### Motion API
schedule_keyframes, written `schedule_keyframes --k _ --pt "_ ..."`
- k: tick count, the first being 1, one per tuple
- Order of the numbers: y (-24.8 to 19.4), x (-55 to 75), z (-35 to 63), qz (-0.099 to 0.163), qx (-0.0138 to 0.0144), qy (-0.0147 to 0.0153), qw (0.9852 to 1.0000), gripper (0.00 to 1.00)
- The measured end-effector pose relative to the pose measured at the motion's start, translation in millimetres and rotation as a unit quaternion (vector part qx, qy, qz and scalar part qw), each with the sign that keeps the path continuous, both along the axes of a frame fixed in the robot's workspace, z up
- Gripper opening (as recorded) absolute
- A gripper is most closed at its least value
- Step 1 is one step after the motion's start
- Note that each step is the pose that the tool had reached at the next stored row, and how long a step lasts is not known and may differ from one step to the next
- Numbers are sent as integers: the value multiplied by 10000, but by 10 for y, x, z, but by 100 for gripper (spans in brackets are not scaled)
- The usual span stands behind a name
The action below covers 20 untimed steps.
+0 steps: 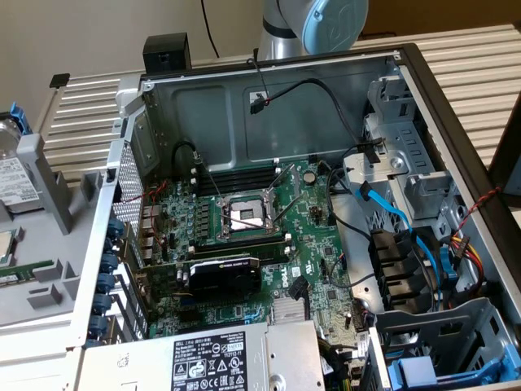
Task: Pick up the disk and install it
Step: 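Pick up the disk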
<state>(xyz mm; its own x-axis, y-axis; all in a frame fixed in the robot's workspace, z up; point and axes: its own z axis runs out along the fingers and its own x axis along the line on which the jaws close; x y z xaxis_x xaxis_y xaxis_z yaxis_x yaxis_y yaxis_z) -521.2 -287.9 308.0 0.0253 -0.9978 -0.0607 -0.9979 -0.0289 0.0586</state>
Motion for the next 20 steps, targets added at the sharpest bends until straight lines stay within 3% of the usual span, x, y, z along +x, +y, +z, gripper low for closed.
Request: schedule_keyframes --k 20 --pt "0 0 118 0 0 0 10000 37"
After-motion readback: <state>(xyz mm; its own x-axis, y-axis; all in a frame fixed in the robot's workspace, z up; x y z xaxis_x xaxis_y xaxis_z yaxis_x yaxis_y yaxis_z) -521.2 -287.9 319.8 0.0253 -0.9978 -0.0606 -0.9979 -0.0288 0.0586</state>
